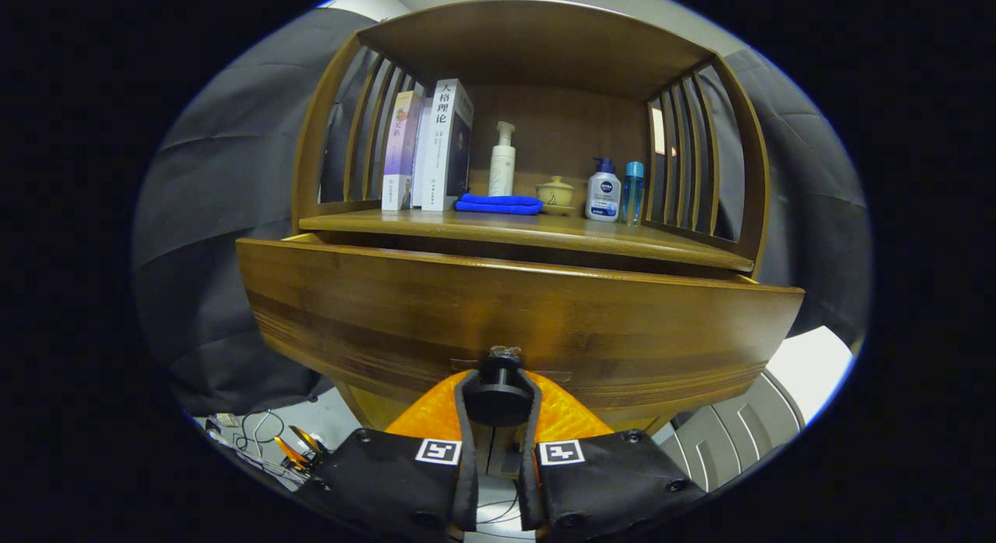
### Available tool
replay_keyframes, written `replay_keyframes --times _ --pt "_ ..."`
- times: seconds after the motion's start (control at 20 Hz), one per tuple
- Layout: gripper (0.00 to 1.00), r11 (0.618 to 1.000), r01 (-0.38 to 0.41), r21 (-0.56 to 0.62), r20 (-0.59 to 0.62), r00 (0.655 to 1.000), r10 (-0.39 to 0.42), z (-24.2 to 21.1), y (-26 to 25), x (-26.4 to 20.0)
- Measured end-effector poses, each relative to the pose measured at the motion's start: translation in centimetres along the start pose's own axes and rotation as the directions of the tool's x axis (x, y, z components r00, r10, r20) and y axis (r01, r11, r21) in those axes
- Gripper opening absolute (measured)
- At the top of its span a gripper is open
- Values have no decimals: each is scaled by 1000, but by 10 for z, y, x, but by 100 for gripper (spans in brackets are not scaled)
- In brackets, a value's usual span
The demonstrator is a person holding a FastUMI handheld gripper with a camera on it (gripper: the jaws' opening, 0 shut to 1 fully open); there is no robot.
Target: Pull open the drawer, take out the items inside it, and place them on the countertop above the cabinet.
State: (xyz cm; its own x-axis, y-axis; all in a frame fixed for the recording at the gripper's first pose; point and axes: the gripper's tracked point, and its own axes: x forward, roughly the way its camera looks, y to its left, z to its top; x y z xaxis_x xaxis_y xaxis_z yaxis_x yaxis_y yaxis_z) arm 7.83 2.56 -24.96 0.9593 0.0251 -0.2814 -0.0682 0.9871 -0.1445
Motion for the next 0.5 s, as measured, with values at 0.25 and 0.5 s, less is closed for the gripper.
replay_keyframes --times 0.25,0.5 --pt "22 1000 -17 -4 -7 1000 17 -7 2 -19" --pt "22 999 -36 -9 -18 999 36 -16 5 -38"
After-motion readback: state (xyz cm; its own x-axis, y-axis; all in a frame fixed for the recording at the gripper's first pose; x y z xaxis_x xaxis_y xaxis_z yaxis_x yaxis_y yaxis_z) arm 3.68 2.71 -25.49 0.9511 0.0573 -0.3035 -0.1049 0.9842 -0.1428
